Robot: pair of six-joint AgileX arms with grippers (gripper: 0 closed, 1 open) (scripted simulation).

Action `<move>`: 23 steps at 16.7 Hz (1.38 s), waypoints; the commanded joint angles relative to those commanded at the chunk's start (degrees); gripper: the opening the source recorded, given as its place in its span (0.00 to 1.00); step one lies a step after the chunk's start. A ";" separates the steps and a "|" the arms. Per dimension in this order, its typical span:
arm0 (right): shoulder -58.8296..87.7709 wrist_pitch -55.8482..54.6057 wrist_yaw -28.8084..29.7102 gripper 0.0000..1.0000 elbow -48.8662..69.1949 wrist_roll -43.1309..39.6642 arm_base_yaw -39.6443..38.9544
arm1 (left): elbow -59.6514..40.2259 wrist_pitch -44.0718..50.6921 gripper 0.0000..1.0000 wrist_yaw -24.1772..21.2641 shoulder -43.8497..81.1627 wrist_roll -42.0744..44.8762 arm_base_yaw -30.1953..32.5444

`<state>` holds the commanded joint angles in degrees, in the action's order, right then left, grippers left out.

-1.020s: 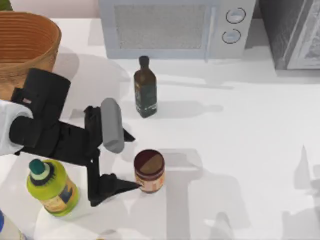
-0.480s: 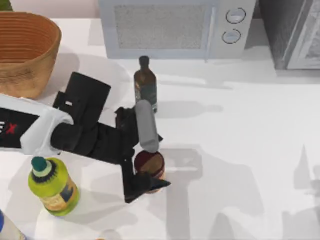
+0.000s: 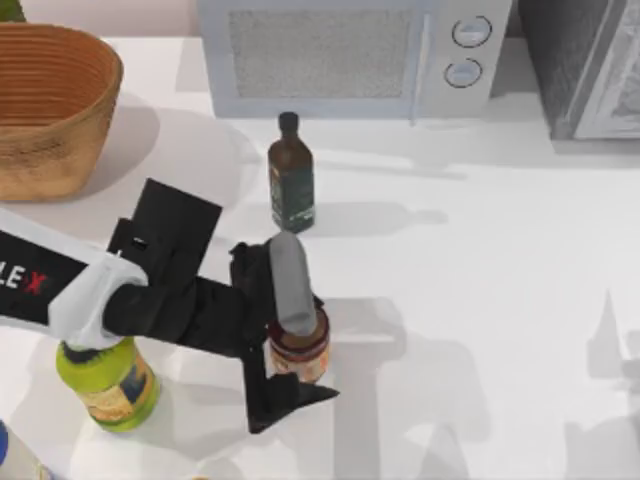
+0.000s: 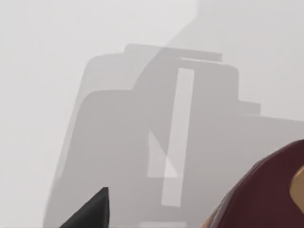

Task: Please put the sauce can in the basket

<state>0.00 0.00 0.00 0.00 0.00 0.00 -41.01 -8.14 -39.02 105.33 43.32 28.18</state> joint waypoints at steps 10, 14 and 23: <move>0.00 0.00 0.00 1.00 0.00 0.00 0.00 | 0.00 0.00 0.32 0.00 0.00 0.00 0.00; 0.00 0.00 0.00 1.00 0.00 0.00 0.00 | 0.00 0.00 0.02 0.00 0.00 0.00 0.00; 0.00 0.00 0.00 1.00 0.00 0.00 0.00 | -0.06 0.02 0.00 -0.02 -0.10 0.07 -0.05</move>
<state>0.00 0.00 0.00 0.00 0.00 0.00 -41.07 -8.11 -39.04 105.23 43.39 28.13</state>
